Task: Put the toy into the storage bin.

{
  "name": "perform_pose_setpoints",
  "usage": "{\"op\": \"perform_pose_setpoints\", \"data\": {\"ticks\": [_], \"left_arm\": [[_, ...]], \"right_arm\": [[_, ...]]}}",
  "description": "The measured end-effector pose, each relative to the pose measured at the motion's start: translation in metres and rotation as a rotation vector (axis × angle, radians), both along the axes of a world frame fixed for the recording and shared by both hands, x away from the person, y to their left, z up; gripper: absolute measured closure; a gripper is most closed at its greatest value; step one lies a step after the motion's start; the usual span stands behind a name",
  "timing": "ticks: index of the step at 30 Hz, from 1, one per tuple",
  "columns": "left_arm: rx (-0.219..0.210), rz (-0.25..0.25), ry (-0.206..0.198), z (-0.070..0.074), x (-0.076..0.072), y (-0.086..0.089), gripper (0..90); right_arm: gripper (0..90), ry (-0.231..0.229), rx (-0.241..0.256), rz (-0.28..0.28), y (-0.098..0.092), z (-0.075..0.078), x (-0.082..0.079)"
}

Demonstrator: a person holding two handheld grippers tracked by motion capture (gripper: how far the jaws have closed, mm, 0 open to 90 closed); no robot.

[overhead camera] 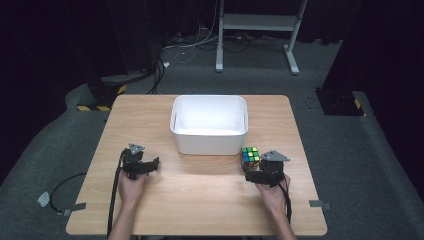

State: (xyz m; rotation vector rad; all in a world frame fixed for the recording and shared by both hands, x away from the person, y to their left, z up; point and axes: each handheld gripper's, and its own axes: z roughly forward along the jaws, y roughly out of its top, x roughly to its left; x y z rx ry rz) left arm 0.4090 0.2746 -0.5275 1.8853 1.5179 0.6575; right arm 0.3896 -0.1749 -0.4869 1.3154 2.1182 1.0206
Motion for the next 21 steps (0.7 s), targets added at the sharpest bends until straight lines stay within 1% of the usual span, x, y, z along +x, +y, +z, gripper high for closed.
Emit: {"op": "perform_pose_setpoints", "data": {"ticks": [4,6,10,14,21], "left_arm": [[0.0,0.0,0.0,0.0,0.0,0.0,17.0],[-0.001,0.002,-0.002,0.0,0.0,0.0,17.0],[-0.001,0.002,-0.002,0.0,0.0,0.0,16.9],[0.0,0.002,0.0,0.0,0.0,0.0,17.0],[0.0,0.0,0.0,0.0,0.0,0.0,17.0]], "right_arm": [[9.7,-0.005,0.004,-0.003,0.002,0.003,0.004],[9.6,0.006,0.002,-0.005,0.003,0.004,0.006],[9.6,0.011,0.003,-0.005,0.004,0.003,0.008],[9.5,0.027,0.005,-0.01,0.006,0.001,0.012],[9.6,0.03,0.007,-0.028,0.006,0.0,0.016]]}}
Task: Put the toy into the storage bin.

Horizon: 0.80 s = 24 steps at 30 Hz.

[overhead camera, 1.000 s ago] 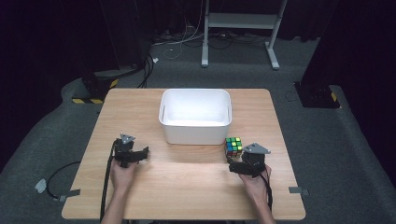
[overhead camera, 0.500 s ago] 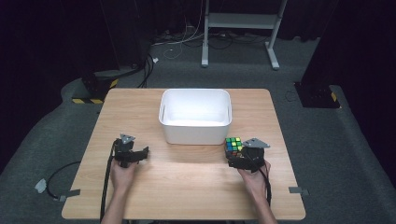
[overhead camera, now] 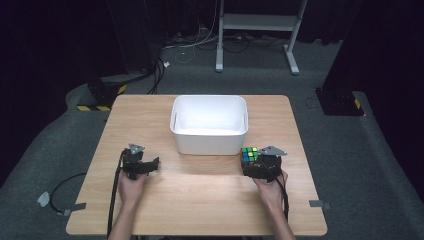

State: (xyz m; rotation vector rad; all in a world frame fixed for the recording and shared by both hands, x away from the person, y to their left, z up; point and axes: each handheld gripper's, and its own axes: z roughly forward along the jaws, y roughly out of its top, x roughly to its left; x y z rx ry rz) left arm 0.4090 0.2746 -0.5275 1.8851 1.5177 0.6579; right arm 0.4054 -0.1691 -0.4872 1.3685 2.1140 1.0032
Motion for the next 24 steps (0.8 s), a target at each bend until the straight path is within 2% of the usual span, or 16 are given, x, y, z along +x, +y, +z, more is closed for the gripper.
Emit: {"op": "perform_pose_setpoints", "data": {"ticks": [24], "left_arm": [[-0.001,0.0,0.0,0.0,0.0,0.0,17.0]], "right_arm": [[9.9,0.037,-0.033,-0.018,0.013,-0.006,0.024]]}}
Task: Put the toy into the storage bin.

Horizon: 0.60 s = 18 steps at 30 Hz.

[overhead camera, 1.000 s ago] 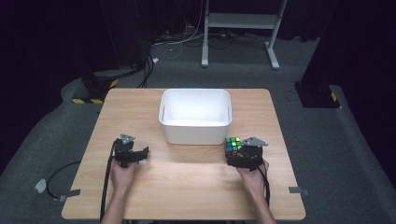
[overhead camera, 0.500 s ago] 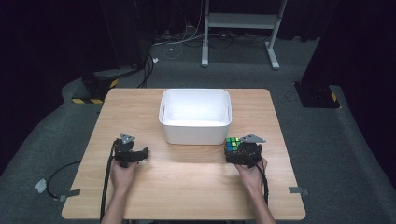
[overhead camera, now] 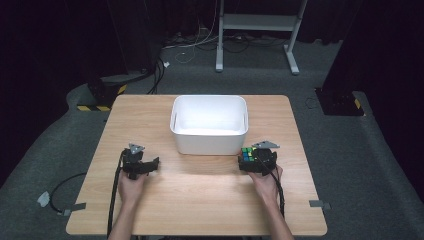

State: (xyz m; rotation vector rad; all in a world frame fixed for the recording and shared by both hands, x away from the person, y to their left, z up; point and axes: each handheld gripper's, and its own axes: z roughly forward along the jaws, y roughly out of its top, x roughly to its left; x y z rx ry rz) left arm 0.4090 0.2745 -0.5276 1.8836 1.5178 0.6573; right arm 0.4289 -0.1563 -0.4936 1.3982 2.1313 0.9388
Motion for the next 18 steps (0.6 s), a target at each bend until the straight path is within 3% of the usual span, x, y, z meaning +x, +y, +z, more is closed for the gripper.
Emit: {"op": "perform_pose_setpoints", "data": {"ticks": [18], "left_arm": [[-0.004,0.002,-0.001,-0.0001,0.0,0.0,16.9]], "right_arm": [[19.5,-0.002,-0.037,0.001,0.0069,-0.0098,0.0059]]}}
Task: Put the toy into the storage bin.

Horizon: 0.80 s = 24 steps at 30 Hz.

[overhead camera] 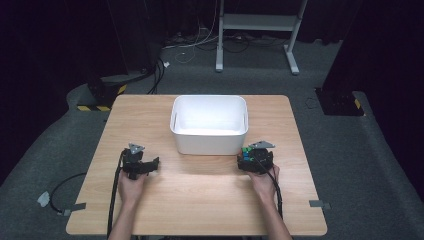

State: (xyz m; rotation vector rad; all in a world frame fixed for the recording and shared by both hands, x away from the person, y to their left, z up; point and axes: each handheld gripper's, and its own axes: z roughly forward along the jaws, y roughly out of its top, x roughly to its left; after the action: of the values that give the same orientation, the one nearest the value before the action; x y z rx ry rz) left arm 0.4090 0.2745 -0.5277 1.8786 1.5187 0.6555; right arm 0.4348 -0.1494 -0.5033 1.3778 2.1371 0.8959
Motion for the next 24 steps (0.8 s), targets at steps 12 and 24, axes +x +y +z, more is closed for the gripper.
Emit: {"op": "perform_pose_setpoints", "data": {"ticks": [12,24], "left_arm": [[0.003,-0.001,0.001,0.0,0.0,-0.0001,17.0],[0.005,-0.002,0.001,0.0001,-0.0001,0.0,17.0]], "right_arm": [[33.2,-0.026,-0.001,0.004,-0.0012,-0.0017,-0.0021],[33.9,-0.032,-0.003,0.017,-0.0019,-0.0018,-0.0053]]}}
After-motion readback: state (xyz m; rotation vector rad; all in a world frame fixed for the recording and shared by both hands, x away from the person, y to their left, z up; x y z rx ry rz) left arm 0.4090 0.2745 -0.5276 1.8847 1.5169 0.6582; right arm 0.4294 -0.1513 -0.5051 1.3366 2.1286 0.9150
